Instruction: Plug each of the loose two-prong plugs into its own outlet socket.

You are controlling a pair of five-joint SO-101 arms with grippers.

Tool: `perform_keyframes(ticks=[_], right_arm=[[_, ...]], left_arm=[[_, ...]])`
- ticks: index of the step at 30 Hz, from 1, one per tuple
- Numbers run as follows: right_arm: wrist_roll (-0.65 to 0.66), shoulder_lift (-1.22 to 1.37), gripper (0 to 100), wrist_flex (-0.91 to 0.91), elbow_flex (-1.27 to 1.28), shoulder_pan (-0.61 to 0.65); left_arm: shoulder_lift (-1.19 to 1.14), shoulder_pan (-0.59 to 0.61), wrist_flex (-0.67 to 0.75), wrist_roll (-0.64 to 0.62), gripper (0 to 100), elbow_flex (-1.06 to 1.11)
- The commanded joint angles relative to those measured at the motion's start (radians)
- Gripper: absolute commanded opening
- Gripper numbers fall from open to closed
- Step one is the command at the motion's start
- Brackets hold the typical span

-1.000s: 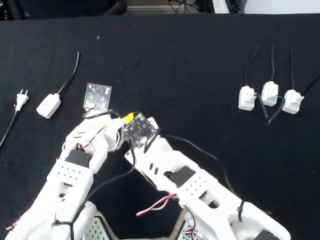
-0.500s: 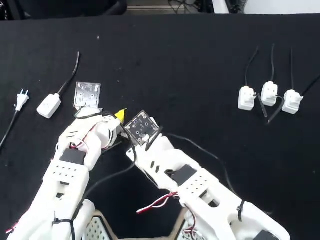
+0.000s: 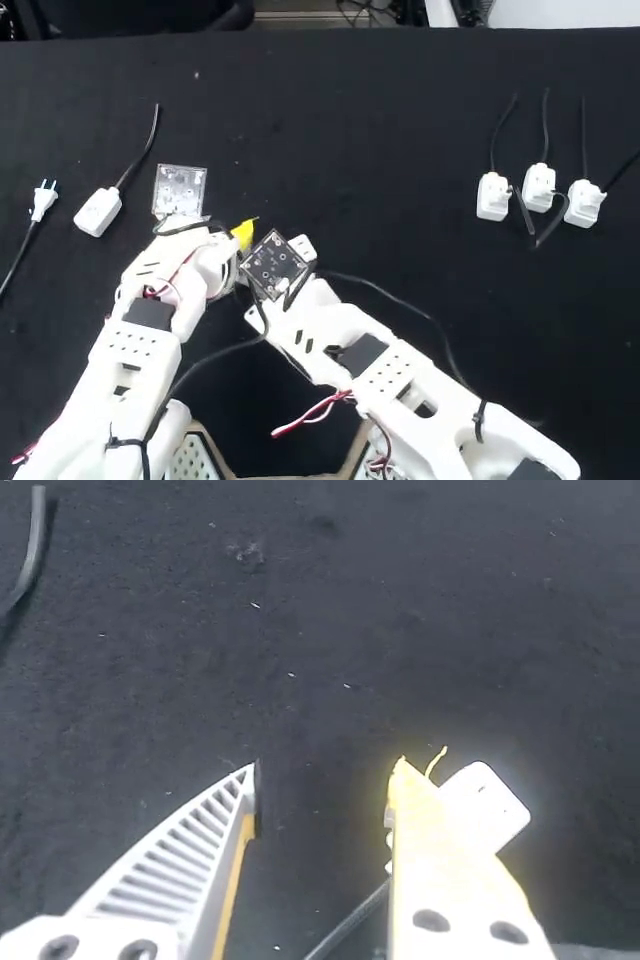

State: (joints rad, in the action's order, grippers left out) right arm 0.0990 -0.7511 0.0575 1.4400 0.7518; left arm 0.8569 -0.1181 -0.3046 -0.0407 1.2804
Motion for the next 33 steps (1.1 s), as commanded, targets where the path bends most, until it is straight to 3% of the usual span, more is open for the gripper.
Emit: perform_keyframes(ticks=[1, 7, 23, 27, 33], right_arm=[[-0.003, -0.015, 1.1, -0.026, -0.018, 0.006], [-0.011, -0.018, 1.1, -0.026, -0.028, -0.083], [-0.011, -0.045, 1.1, 0.035, -0.042, -0.064], [-0.011, -0.147, 1.1, 0.14, -0.048, -0.063], [-0.011, -0.252, 1.1, 0.17, -0.012, -0.054]], left_arm=[[0.015, -0.038, 0.011, 0.005, 21, -0.03], [0.015, -0.03, 0.018, 0.008, 21, 0.015], [0.005, -0.03, 0.021, 0.008, 21, 0.03], [0.005, -0.03, 0.097, 0.009, 21, 0.065], [0.012, -0.033, 0.218, 0.12, 21, 0.14]])
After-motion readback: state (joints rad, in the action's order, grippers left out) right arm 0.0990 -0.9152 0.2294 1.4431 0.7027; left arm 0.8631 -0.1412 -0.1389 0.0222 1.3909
